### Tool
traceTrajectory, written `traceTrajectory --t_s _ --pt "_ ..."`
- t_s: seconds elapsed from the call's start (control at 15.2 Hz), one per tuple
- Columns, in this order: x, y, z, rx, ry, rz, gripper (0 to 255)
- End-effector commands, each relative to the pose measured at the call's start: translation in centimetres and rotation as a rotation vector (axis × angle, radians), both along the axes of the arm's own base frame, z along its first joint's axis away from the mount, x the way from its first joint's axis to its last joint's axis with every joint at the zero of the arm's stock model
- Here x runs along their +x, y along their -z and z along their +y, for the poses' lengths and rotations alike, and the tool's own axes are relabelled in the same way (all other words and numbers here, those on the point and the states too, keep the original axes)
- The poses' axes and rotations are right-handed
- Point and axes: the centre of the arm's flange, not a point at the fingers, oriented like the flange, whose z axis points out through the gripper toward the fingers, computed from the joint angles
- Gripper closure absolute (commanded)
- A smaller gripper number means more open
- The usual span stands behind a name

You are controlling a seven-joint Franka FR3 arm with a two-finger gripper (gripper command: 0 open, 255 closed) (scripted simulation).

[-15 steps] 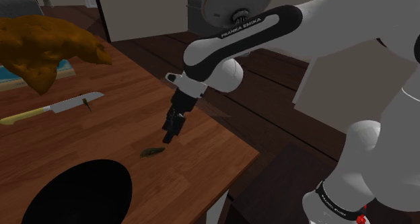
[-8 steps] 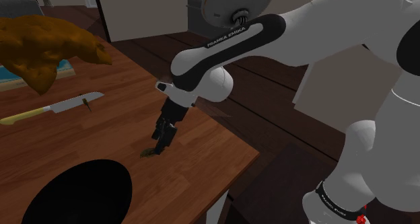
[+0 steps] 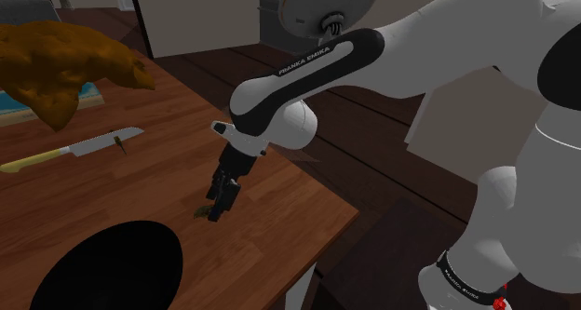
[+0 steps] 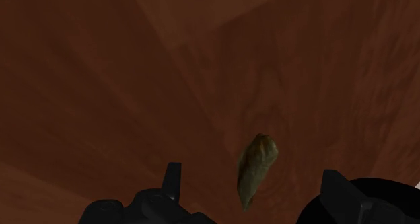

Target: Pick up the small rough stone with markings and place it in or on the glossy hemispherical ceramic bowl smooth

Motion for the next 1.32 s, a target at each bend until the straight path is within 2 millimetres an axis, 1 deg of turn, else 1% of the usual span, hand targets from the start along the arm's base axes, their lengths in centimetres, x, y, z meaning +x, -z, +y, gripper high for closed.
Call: traceTrajectory --t_s 0.0,0.07,0.13,0.73,1.25 --pt "0.0 0.0 0.0 0.000 0.000 0.000 0" --pt "0.0 0.0 0.0 0.000 0.000 0.000 0" --pt "0.0 0.0 0.0 0.000 0.000 0.000 255" --pt "0.0 0.0 0.0 0.000 0.000 0.000 255" --pt "0.0 -4.2 0.0 0.000 0.000 0.000 255"
